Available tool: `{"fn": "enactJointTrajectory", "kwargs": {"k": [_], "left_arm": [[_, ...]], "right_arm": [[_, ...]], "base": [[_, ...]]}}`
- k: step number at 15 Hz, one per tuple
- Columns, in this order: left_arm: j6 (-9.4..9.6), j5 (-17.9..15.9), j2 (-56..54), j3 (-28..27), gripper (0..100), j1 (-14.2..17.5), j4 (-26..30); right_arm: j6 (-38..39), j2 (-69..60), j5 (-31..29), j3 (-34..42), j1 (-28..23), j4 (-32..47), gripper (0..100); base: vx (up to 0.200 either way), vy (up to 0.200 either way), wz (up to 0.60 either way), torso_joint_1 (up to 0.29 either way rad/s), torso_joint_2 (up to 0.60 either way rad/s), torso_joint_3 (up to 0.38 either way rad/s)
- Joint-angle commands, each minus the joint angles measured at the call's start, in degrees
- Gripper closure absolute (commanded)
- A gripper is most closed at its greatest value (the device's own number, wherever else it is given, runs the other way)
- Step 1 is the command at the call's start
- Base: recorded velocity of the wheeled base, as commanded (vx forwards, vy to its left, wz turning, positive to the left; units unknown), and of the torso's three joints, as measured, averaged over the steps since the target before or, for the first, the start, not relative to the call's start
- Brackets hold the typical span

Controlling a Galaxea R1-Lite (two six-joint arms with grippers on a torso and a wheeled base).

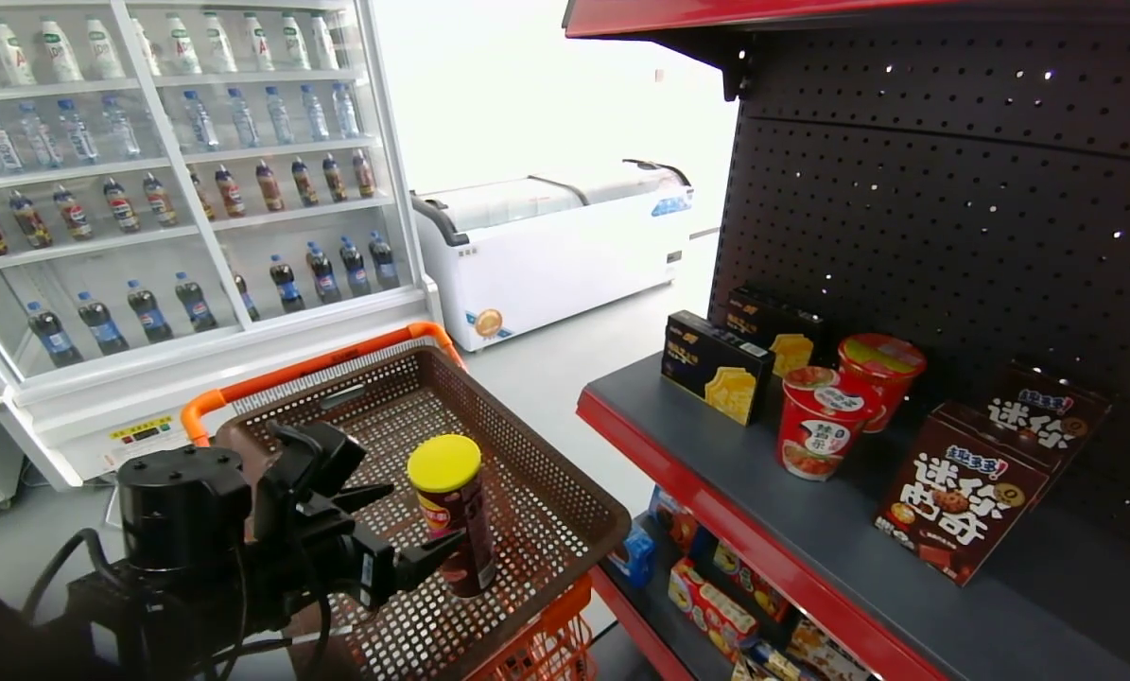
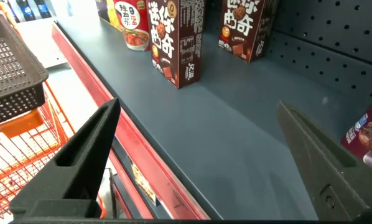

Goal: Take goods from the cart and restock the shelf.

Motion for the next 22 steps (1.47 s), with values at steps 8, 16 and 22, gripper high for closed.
{"fn": "enactJointTrajectory", "kwargs": {"k": [8,16,22], "left_arm": [[-0.01,0.3,18.0,-6.0,0,-2.2,-11.2],[2.28,0.3,24.0,-9.5,0,-2.0,-13.6],[2.1,1.3,20.4,-9.6,100,-1.9,-12.9]], "right_arm": [[-0.1,0.0,0.0,0.0,0.0,0.0,0],[0.0,0.0,0.0,0.0,0.1,0.0,0],[-0.1,0.0,0.0,0.0,0.1,0.0,0]], "base": [[0.0,0.0,0.0,0.0,0.0,0.0],[0.0,0.0,0.0,0.0,0.0,0.0],[0.0,0.0,0.0,0.0,0.0,0.0]]}}
